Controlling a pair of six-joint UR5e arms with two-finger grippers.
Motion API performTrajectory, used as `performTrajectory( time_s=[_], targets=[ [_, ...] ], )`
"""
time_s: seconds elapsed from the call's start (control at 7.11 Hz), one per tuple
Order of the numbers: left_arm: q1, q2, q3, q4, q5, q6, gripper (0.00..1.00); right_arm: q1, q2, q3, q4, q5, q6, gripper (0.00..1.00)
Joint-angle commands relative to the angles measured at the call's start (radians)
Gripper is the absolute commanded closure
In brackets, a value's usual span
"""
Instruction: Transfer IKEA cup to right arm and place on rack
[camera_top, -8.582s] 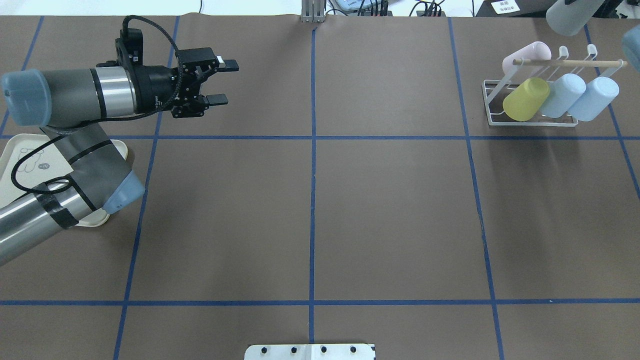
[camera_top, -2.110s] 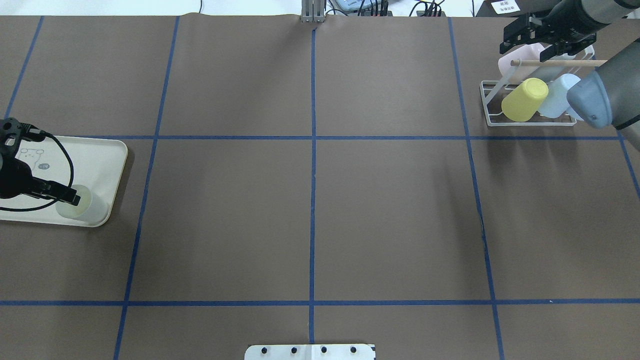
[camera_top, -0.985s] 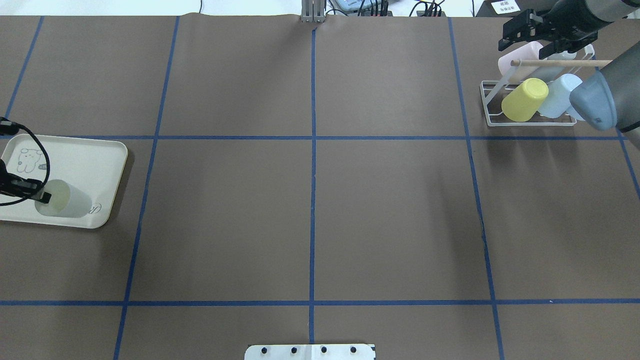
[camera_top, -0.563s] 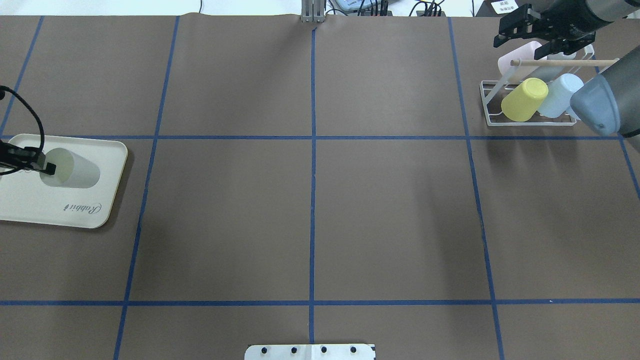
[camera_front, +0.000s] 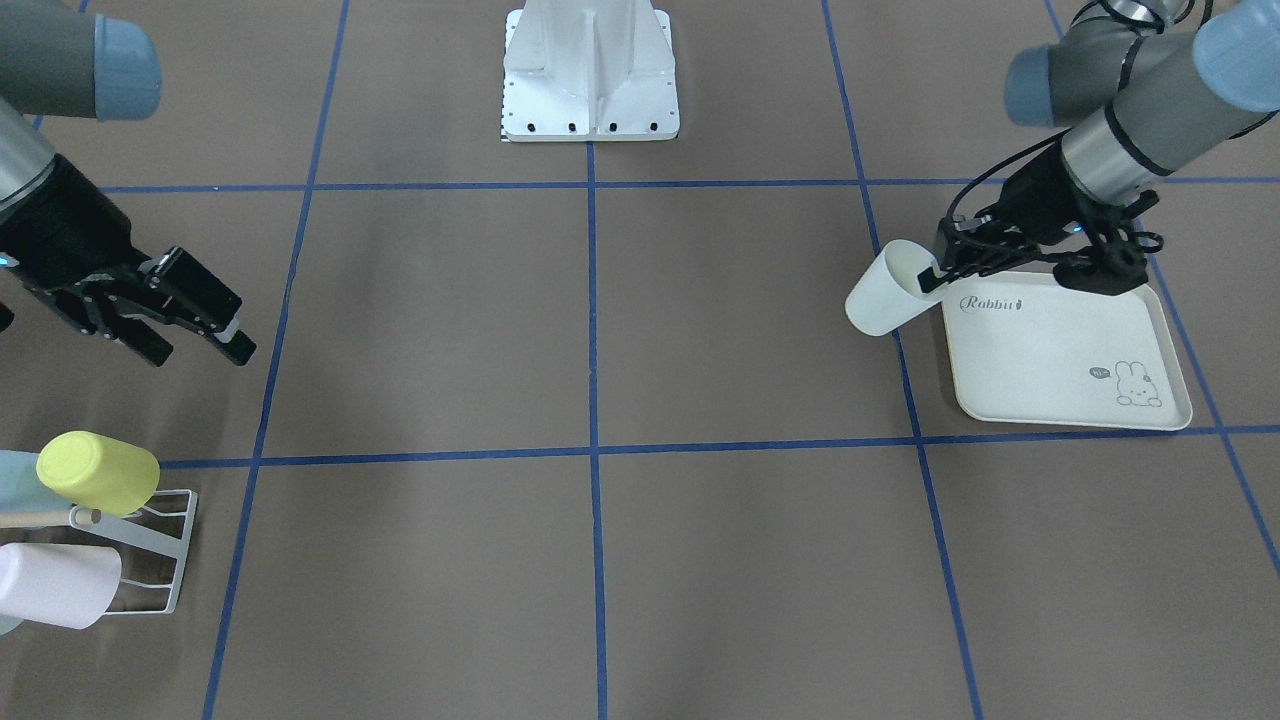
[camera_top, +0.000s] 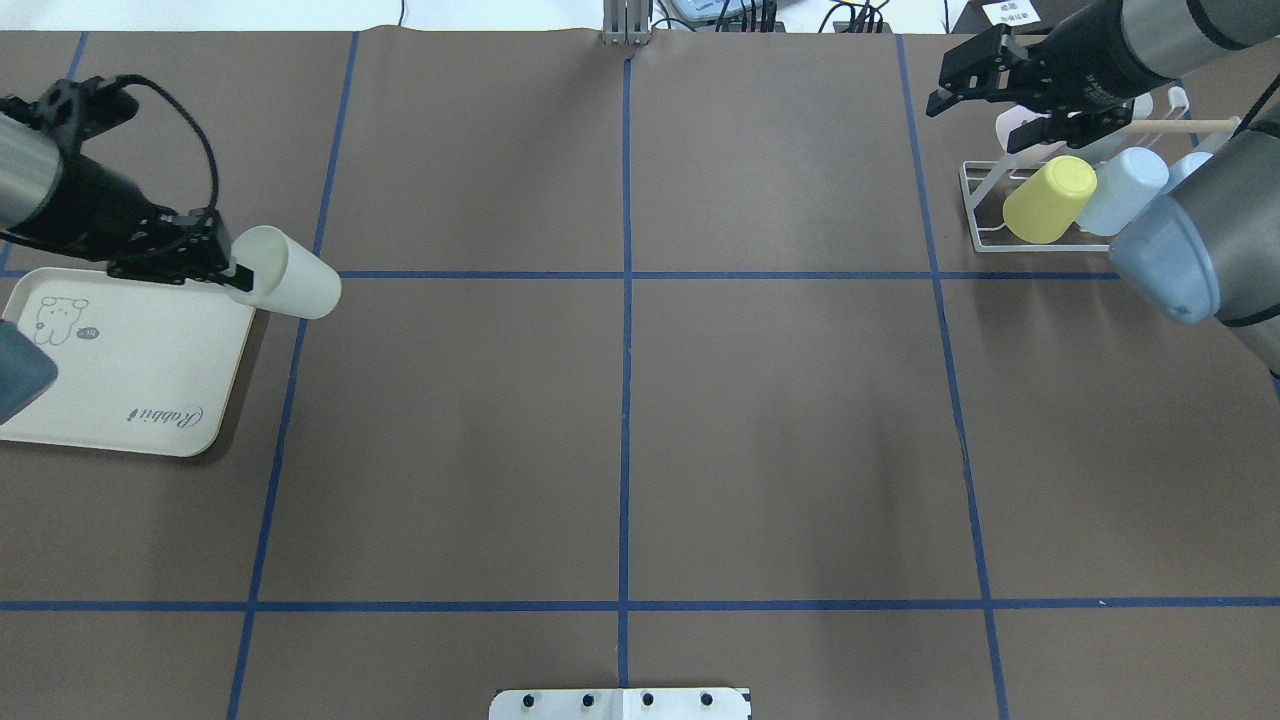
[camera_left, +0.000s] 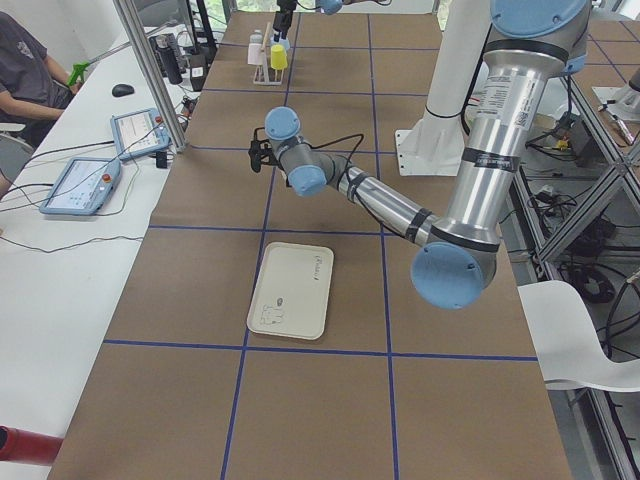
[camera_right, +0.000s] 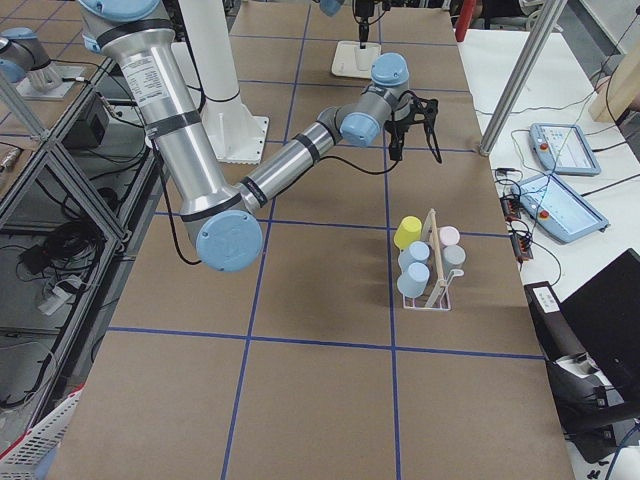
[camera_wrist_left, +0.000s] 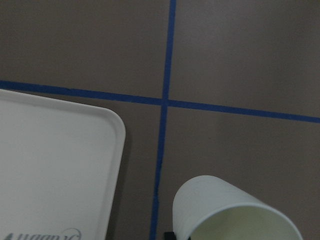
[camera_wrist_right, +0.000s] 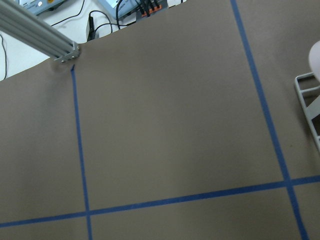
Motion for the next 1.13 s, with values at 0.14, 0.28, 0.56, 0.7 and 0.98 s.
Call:
performTrajectory(
  time_s=[0.14,0.28,0.56,0.7,0.98],
  targets=[
    [0.076,-0.110,0.038,-0.278,0.048,-0.305,1.00,-0.095,-0.004,0.046,0.248,-0.002,0.248,0.02],
    [0.144,-0.111,0.039,-0.417,0.142,-0.406,1.00,-0.113,-0.008,0.041,0.330,-0.002,0.316,0.02],
    [0.276,-0.117,0.060,-0.681,0.407,-0.563,1.00,-0.144,-0.010,0.023,0.466,0.000,0.398,0.02],
    [0.280,-0.145,0.093,-0.797,0.428,-0.655,1.00,-0.155,-0.012,-0.002,0.590,0.000,0.479,0.02],
    [0.281,-0.188,0.211,-1.086,0.470,-0.865,1.00,-0.164,-0.004,-0.063,0.857,-0.002,0.601,0.02]
  ],
)
